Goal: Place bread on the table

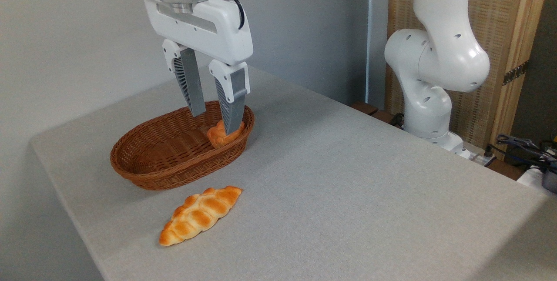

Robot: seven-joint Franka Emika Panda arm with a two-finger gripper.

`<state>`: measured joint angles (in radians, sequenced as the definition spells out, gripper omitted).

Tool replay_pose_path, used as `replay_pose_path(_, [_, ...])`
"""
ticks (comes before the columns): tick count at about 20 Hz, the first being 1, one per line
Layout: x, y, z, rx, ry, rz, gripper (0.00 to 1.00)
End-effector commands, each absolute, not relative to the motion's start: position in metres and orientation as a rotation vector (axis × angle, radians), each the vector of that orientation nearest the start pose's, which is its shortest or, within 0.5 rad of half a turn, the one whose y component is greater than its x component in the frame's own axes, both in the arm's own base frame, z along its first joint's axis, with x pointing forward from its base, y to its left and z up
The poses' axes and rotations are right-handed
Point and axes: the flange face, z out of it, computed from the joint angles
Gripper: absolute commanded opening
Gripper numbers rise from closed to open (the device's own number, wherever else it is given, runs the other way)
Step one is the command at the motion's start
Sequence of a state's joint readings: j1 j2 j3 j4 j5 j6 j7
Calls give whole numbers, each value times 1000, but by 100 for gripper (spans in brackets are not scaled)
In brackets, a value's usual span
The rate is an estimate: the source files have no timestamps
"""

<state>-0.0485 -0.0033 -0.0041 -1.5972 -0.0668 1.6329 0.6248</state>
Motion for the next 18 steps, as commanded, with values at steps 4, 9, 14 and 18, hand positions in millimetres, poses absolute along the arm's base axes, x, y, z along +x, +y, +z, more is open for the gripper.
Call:
replay_pose_path(4, [538, -104, 590, -3083, 1243, -18, 100])
replay_pose_path(9, [503, -190, 534, -2972, 1444, 19, 100])
replay_pose_path(14, [477, -230, 485, -2900, 1552, 103, 100])
replay_pose_path(18, [472, -237, 460, -2886, 1565, 98, 100])
